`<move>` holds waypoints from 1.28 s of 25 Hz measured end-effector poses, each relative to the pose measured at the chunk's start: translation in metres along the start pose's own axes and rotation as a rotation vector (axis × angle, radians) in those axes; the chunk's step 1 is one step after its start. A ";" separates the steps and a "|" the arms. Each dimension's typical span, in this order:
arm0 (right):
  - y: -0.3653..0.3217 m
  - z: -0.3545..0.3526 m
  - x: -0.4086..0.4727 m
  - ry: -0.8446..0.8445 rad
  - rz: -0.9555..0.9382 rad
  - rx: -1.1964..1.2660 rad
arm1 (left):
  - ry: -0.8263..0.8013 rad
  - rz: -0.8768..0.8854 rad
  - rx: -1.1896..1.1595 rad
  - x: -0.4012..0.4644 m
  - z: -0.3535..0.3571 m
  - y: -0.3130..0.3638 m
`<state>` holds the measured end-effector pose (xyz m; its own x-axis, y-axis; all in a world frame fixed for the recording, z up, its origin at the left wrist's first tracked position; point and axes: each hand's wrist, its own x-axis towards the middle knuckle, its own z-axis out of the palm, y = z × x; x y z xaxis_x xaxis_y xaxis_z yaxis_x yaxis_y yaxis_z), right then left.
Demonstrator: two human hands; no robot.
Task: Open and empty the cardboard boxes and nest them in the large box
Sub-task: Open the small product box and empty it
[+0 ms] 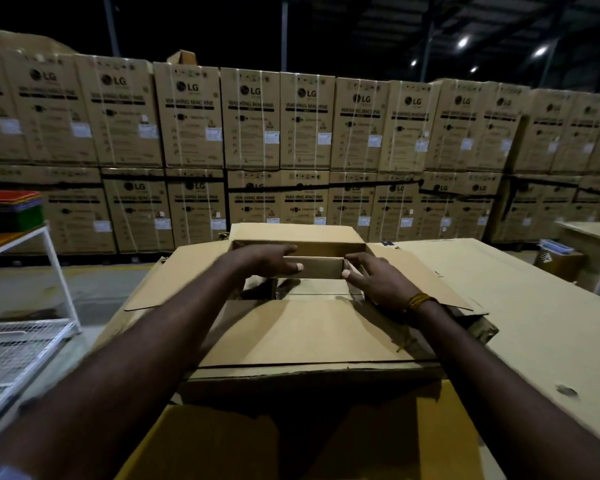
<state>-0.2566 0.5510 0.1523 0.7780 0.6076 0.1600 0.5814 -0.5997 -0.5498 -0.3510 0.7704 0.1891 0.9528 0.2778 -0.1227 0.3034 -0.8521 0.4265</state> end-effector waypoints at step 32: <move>0.031 -0.015 -0.232 0.294 -0.046 -0.142 | 0.036 0.098 0.211 -0.160 0.110 0.100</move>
<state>-0.4158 0.3833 0.1108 0.7734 0.4718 0.4234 0.6290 -0.6545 -0.4196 -0.4710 0.5920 0.1533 0.9778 0.2018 -0.0558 0.2094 -0.9484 0.2380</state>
